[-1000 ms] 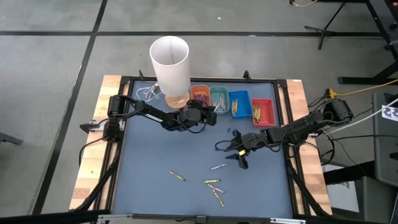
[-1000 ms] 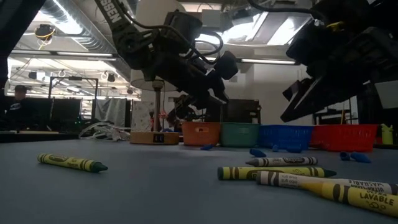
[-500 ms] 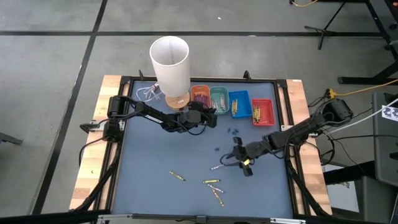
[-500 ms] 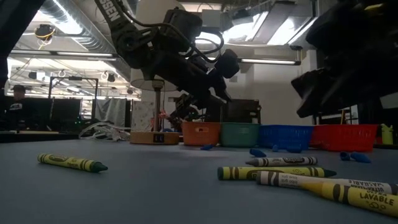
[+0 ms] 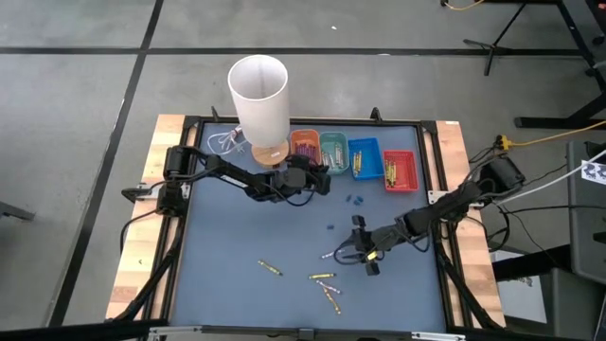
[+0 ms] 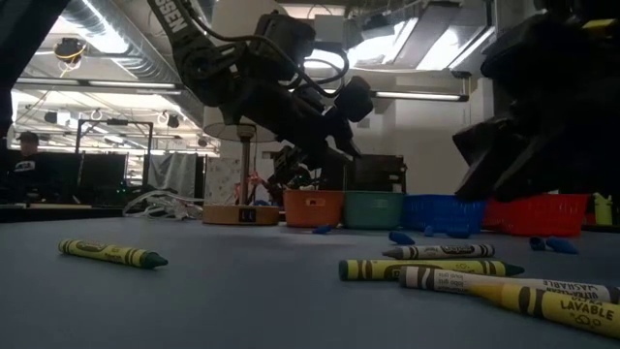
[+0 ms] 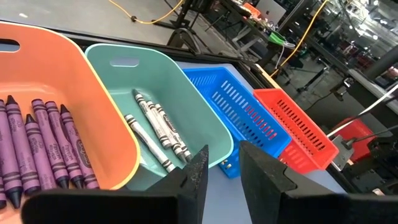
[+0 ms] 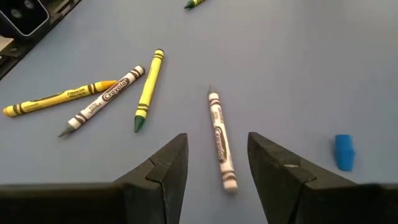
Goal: Sort crayons
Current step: Put the gray crayon into the green bin
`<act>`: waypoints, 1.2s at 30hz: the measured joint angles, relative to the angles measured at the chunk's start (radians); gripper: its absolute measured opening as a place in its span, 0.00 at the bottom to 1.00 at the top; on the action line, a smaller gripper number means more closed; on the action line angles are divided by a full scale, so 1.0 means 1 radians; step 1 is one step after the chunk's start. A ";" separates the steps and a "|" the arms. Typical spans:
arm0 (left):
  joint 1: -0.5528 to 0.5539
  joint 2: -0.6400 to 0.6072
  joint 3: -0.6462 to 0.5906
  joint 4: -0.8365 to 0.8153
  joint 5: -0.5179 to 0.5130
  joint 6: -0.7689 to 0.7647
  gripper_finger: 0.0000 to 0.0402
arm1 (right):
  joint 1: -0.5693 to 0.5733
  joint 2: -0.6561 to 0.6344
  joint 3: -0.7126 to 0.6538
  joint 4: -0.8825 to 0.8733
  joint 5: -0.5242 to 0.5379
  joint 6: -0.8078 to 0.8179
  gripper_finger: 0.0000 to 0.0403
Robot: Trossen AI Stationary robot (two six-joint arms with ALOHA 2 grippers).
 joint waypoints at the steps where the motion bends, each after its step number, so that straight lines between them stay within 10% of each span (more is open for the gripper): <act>1: -0.001 0.000 0.000 0.000 0.000 0.002 0.19 | 0.000 0.020 0.000 0.026 0.000 0.000 0.41; 19: -0.007 0.000 0.000 0.000 0.003 0.005 0.19 | -0.001 0.172 0.001 0.083 0.052 0.028 0.40; 36: -0.091 -0.001 0.000 0.134 0.096 0.183 0.19 | 0.000 0.172 0.001 0.080 0.051 0.028 0.04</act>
